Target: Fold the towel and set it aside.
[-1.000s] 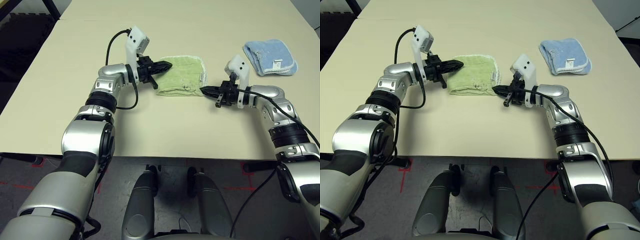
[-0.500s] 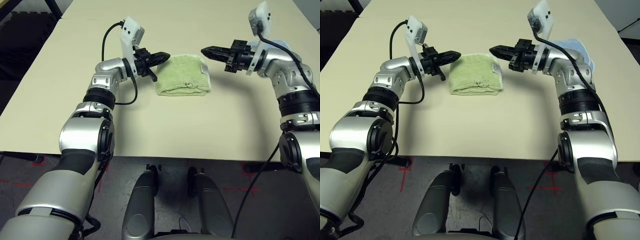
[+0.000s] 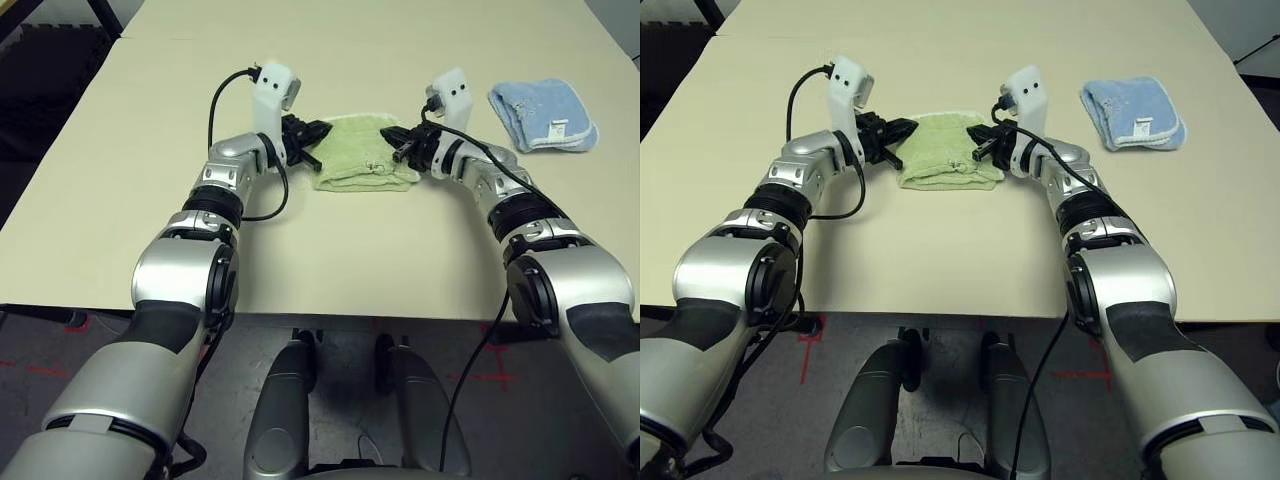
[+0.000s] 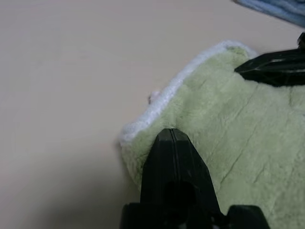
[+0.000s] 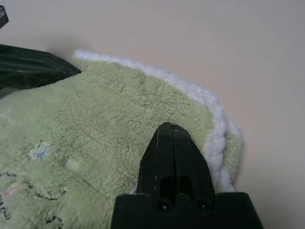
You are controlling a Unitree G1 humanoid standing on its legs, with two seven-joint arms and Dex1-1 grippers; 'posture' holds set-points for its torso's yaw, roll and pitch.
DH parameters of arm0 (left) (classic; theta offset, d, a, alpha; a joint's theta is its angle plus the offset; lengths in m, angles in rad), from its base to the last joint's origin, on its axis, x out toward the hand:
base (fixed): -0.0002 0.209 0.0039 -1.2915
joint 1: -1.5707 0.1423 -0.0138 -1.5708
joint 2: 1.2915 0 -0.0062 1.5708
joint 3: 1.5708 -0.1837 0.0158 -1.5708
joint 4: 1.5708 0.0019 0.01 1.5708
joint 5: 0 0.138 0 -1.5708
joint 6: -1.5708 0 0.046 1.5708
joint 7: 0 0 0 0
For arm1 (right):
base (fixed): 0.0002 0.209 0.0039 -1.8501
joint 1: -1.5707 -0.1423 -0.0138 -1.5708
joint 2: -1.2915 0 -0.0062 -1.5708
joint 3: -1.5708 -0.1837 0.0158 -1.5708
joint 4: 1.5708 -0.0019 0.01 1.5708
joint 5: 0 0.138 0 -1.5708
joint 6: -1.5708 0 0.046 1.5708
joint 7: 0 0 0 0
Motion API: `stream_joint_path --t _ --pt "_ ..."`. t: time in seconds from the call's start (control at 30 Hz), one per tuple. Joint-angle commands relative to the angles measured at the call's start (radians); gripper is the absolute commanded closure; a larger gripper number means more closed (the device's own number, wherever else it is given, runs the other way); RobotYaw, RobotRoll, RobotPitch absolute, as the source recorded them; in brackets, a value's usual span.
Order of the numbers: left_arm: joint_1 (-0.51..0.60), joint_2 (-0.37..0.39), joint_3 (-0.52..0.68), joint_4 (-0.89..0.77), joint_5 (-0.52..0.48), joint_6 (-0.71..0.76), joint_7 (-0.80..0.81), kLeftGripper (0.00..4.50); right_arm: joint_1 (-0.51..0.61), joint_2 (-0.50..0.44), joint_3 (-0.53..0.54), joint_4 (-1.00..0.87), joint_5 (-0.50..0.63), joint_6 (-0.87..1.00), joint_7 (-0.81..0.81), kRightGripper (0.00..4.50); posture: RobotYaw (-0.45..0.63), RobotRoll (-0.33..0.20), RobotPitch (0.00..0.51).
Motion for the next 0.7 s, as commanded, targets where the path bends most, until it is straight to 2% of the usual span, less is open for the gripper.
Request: stream_joint_path --t 0.03,0.33,0.5,0.7 --pt "0.044 0.001 -0.031 0.034 0.046 0.016 0.036 4.48 0.062 -0.008 0.02 0.049 -0.045 0.014 -0.016 4.5 0.04 0.0 0.26" --pt "0.011 0.009 -0.017 0.03 0.04 -0.021 0.046 4.48 0.042 -0.045 -0.033 0.023 -0.011 -0.021 0.044 4.5 0.03 0.0 0.258" --pt "-0.028 0.042 0.011 0.0 0.004 -0.064 -0.08 4.48 0.015 -0.098 -0.067 0.001 0.017 -0.04 0.129 4.5 0.03 0.0 0.26" --pt "-0.036 0.136 0.017 -0.063 -0.026 -0.1 -0.287 4.48 0.0 -0.192 -0.096 -0.037 0.046 -0.046 0.251 4.5 0.03 0.0 0.261"
